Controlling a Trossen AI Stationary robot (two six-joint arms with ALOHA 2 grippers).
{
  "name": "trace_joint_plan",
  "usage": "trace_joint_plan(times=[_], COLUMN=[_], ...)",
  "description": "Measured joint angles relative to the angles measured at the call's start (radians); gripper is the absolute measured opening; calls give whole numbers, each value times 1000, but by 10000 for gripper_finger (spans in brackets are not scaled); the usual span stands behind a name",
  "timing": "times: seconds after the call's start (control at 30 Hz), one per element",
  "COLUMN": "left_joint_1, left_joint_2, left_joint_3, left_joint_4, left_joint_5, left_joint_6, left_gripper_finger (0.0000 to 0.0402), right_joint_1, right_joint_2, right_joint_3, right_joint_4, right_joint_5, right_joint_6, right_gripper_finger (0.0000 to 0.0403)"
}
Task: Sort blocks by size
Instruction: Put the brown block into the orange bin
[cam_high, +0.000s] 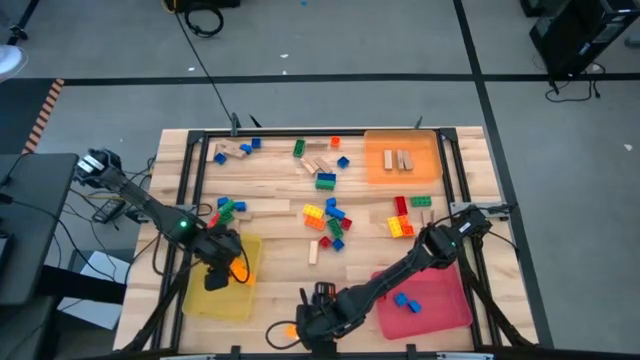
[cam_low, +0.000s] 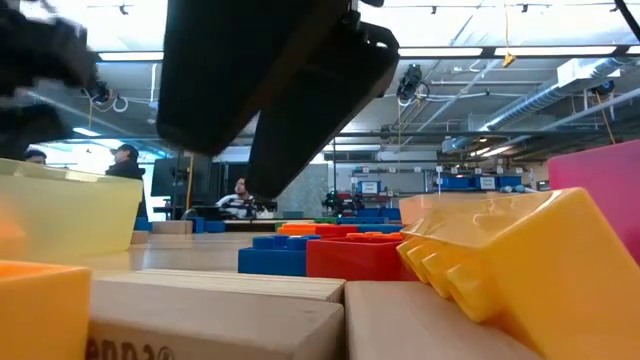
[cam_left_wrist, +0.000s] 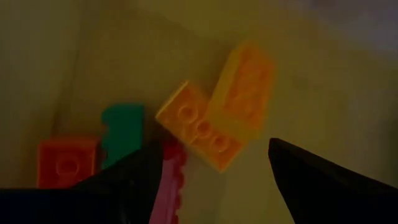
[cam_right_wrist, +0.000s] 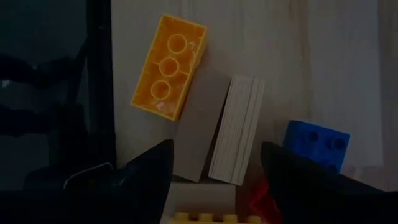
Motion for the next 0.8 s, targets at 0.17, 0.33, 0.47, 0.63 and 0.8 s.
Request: trace_joint_plan(times=[0.17,0.33,0.47,0.63,0.8], left_joint_1=[0,0,0,0,0], left_joint_2=[-65,-139,-188,-231,-248], left_joint_3=[80,125,132,132,132], left_joint_4=[-1,2,2,2,2], left_joint_5=[-111,-241,-321,-448,-486], left_joint_6=[110,284,391,408,418], left_gripper_finger=[296,296,296,296,296], right_joint_1=[0,0,0,-7,-35], right_joint_2=[1,0,0,-2,-2], right_joint_3=[-26,-49,-49,-65,-129], right_joint_4=[22,106,99,67,120], right_joint_5=[1,1,15,59,6], right_joint_6=[2,1,-8,-22,28], right_gripper_finger=[249,246,246,238,226])
